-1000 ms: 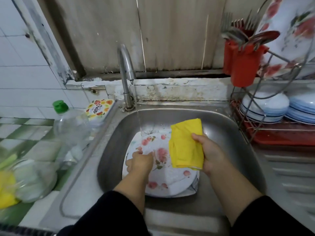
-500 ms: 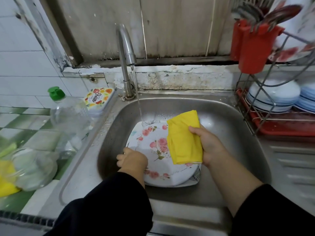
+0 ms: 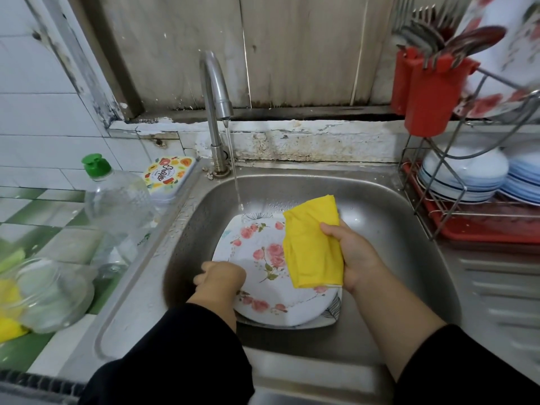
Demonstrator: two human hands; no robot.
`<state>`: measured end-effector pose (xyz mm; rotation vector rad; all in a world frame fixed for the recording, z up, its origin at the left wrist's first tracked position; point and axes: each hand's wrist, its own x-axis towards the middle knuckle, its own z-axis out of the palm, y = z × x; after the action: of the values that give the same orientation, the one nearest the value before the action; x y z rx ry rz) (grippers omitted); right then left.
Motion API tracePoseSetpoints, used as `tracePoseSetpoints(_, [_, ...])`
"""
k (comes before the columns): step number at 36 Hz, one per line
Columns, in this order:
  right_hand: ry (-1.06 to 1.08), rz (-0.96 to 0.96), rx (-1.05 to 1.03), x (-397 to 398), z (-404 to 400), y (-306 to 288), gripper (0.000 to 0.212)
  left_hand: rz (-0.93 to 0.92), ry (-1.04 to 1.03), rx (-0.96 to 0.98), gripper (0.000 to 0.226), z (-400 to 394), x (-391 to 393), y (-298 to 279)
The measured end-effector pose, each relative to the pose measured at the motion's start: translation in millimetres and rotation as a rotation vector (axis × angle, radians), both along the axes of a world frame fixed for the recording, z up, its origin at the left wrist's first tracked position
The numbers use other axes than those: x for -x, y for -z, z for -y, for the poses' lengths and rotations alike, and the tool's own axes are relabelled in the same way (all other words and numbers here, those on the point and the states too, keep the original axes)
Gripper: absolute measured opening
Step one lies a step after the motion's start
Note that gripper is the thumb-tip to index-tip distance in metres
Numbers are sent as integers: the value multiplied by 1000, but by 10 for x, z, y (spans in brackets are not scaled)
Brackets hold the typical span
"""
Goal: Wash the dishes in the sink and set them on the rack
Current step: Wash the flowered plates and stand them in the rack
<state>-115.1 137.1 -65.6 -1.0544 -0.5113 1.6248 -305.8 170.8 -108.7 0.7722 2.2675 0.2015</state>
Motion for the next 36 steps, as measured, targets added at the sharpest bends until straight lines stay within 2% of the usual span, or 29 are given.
tracePoseSetpoints(10, [0,12,5,-4,16,-29,22,185,-124,-52,91,2,12,-14])
tracePoseSetpoints(23, [22,9,16,4,9,-34,25,194,-137,-181,76,-29,63,19])
tracePoseSetpoints(28, [21,7,20,4,8,-37,25,139,-114,-170,78,-13,58,-8])
tracePoseSetpoints(36, [20,8,20,-7,12,-49,25,119,-118,-246,62,49,83,-105])
